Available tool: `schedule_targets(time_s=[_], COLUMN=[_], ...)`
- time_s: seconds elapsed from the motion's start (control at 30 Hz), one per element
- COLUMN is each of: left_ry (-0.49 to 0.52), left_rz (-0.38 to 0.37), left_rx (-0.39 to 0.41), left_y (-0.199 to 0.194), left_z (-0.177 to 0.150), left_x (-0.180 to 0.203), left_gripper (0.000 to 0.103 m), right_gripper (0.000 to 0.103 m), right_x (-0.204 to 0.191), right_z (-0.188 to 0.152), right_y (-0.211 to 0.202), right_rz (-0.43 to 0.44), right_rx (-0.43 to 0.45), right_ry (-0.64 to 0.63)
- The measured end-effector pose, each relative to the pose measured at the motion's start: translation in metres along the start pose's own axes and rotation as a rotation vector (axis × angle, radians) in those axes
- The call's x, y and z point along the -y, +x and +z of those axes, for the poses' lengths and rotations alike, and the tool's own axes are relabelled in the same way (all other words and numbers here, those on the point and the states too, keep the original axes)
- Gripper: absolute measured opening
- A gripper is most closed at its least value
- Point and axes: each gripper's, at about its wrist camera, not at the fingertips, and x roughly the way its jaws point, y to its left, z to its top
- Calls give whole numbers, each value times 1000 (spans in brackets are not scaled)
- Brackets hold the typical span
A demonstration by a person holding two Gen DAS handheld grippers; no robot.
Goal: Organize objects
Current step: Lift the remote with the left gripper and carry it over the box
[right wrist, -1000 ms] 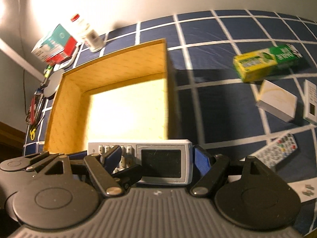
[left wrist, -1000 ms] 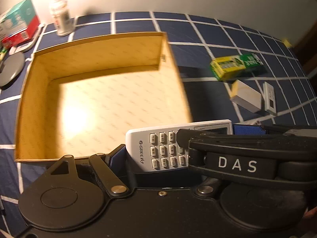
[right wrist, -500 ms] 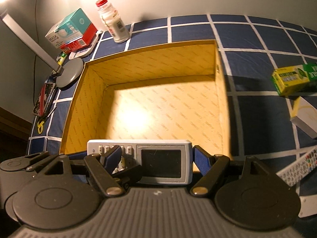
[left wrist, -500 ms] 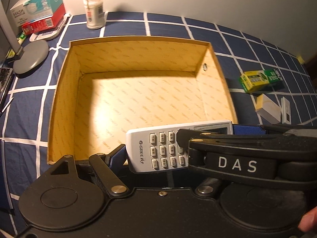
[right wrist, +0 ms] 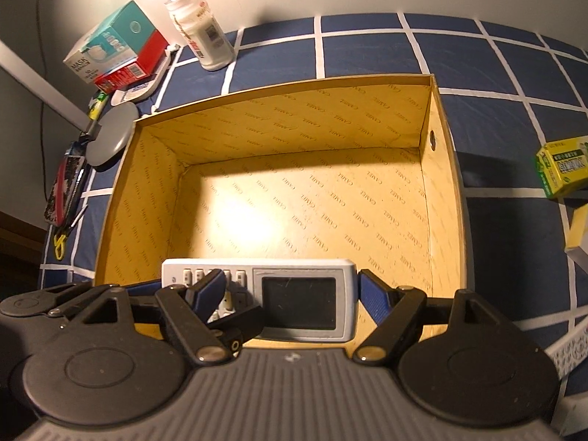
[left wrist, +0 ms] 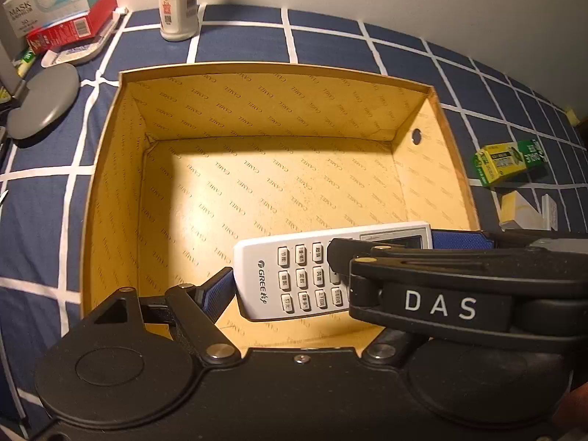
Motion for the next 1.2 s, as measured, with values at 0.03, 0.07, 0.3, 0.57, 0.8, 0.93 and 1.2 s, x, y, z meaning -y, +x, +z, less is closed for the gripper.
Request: schedule_targets(time_s=[0.03,0.07,0.3,0.57,0.8,0.93,1.2], left_ry=[-1,-2,-13,-15,-1,3,8], left_rz=[-1,-2,-3,2,0,-5,-6], left_rx=[-5,-11,-38,-71,-92,-90,-94], left_y=[4,8,33,60,80,88,102], left_z=[3,6,28,48,67,78,95], left_x=[-1,-2,-9,-17,-22,-25,-30], left_gripper=[76,76,76,76,76,76,76], right_gripper=[78,78,78,78,78,78,78], right_x=[1,3,12,17,24,26,29], right_z=[4,7,29,49,65,75,94], right_y=[5,9,35,65,85,92,108], right_rz=[-1,-2,-2,5,4,1,0], right_rx=[-6,-11,-41,-70,-81,-78,-77], right_ry=[2,3,10,21,38,43,43])
